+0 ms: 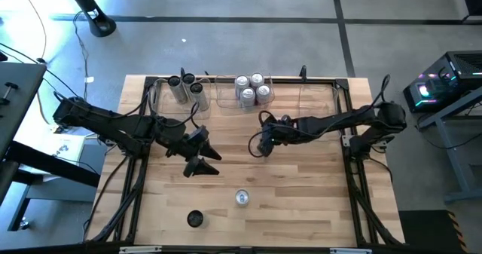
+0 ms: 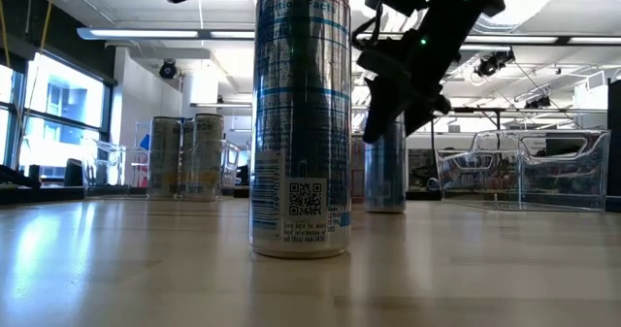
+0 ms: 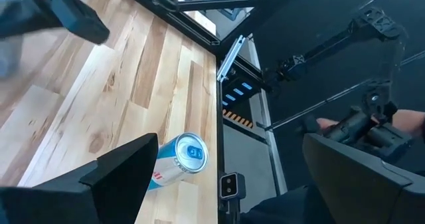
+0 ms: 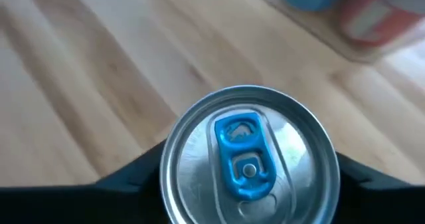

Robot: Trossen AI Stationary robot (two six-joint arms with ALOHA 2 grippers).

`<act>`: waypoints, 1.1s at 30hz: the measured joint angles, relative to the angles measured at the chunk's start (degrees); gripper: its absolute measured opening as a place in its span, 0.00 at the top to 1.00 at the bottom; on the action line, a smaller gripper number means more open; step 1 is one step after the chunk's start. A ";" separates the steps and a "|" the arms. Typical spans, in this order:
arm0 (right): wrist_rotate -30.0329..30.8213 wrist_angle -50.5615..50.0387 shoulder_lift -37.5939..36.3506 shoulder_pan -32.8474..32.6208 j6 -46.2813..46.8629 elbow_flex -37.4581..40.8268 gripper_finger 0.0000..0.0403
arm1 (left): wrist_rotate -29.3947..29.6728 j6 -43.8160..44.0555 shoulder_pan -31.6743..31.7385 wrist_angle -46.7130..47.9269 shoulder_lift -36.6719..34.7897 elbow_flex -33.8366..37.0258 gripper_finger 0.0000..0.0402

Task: Sort soda cans
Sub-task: Put the top blue soda can into the top right transparent bin

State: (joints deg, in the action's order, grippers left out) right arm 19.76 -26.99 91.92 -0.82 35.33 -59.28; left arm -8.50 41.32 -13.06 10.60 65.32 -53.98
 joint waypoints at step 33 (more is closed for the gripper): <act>16.94 -22.94 -24.11 23.25 15.65 9.69 0.48 | -6.72 -3.63 11.23 -3.24 0.02 0.00 0.08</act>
State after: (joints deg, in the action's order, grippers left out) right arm 36.70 -49.93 67.81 22.43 50.98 -49.60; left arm -15.22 37.69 -1.83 7.36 65.34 -53.98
